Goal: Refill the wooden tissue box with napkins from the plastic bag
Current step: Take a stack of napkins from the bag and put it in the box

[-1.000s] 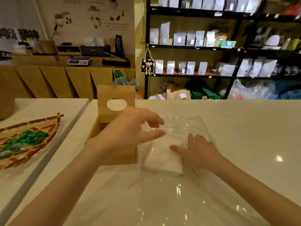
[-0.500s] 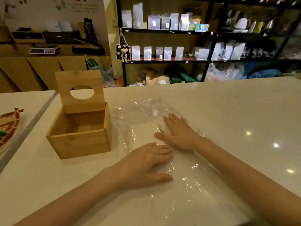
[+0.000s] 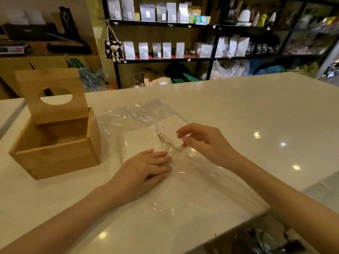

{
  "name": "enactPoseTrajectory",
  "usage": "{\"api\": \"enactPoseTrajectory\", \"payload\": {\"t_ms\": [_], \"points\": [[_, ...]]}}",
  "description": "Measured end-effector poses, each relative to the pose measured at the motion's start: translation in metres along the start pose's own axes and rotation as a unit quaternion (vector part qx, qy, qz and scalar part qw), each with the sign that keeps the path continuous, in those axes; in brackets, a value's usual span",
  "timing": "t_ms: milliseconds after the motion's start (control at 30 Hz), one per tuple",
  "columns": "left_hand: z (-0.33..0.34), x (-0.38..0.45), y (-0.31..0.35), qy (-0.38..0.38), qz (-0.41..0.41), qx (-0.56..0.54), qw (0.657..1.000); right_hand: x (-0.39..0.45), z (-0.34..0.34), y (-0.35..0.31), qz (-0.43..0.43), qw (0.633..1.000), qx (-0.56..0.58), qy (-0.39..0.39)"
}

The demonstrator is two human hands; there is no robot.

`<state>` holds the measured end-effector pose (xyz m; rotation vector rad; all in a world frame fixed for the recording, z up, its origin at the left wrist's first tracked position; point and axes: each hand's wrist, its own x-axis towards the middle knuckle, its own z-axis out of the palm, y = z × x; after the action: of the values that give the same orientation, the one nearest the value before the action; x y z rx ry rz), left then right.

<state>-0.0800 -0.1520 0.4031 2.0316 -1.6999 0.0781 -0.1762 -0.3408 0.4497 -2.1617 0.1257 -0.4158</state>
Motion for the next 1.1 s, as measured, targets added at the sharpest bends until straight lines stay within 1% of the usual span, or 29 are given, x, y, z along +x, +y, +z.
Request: {"api": "enactPoseTrajectory", "payload": {"t_ms": [67,133,200,267,300,367,433,500,533,600,633,700,733,800,833,867,900,967,1000,1033,1100], "points": [[-0.001,0.001,0.001,0.032,-0.017,-0.052,0.998,-0.017,-0.005,-0.005,-0.003,0.999,0.041,-0.001],[-0.003,0.002,0.003,0.069,-0.036,-0.102,0.992,-0.033,-0.011,-0.009,-0.012,0.997,0.077,-0.019],[-0.009,0.005,0.004,0.103,-0.081,-0.178,0.975,-0.048,-0.012,-0.011,-0.018,0.997,0.058,-0.053],[-0.017,0.009,0.006,0.123,-0.118,-0.249,0.953,-0.058,-0.008,-0.010,-0.047,0.995,-0.047,-0.077],[-0.021,0.010,0.008,0.128,-0.122,-0.265,0.948,-0.060,-0.004,-0.006,-0.075,0.986,-0.115,-0.092],[-0.028,0.011,0.008,0.129,-0.105,-0.262,0.951,-0.057,0.008,0.000,-0.126,0.958,-0.225,-0.127],[-0.033,0.010,0.007,0.122,-0.104,-0.255,0.954,-0.049,0.021,0.005,-0.158,0.932,-0.286,-0.156],[-0.038,0.010,0.003,0.132,-0.133,-0.277,0.942,-0.038,0.035,0.006,-0.173,0.914,-0.326,-0.167],[-0.038,0.010,-0.001,0.148,-0.154,-0.278,0.937,-0.033,0.042,0.006,-0.181,0.905,-0.348,-0.167],[-0.034,0.011,-0.010,0.173,-0.216,-0.224,0.935,-0.023,0.055,0.007,-0.193,0.888,-0.387,-0.159],[-0.031,0.011,-0.015,0.173,-0.254,-0.198,0.931,-0.018,0.061,0.006,-0.193,0.884,-0.395,-0.155],[-0.024,0.009,-0.029,0.157,-0.313,-0.146,0.925,-0.011,0.070,0.001,-0.193,0.882,-0.400,-0.157],[-0.020,0.006,-0.037,0.127,-0.331,-0.121,0.927,-0.007,0.075,-0.002,-0.194,0.881,-0.400,-0.161],[-0.013,0.002,-0.049,0.047,-0.349,-0.056,0.934,-0.005,0.083,-0.008,-0.181,0.886,-0.392,-0.169],[-0.011,0.002,-0.052,0.030,-0.355,-0.041,0.934,-0.006,0.086,-0.010,-0.171,0.889,-0.389,-0.172],[-0.011,0.004,-0.051,0.023,-0.366,-0.048,0.929,-0.006,0.088,-0.012,-0.162,0.890,-0.389,-0.176],[-0.012,0.005,-0.047,0.039,-0.379,-0.087,0.921,-0.007,0.089,-0.012,-0.153,0.890,-0.390,-0.179],[-0.014,0.007,-0.040,0.079,-0.359,-0.119,0.922,-0.009,0.089,-0.012,-0.136,0.889,-0.396,-0.187],[-0.015,0.008,-0.039,0.076,-0.352,-0.122,0.925,-0.011,0.087,-0.012,-0.128,0.887,-0.400,-0.193],[-0.015,0.009,-0.042,0.058,-0.350,-0.108,0.929,-0.013,0.085,-0.012,-0.123,0.887,-0.400,-0.197],[-0.013,0.010,-0.049,0.029,-0.355,-0.062,0.932,-0.020,0.078,-0.010,-0.126,0.894,-0.385,-0.194]]}}
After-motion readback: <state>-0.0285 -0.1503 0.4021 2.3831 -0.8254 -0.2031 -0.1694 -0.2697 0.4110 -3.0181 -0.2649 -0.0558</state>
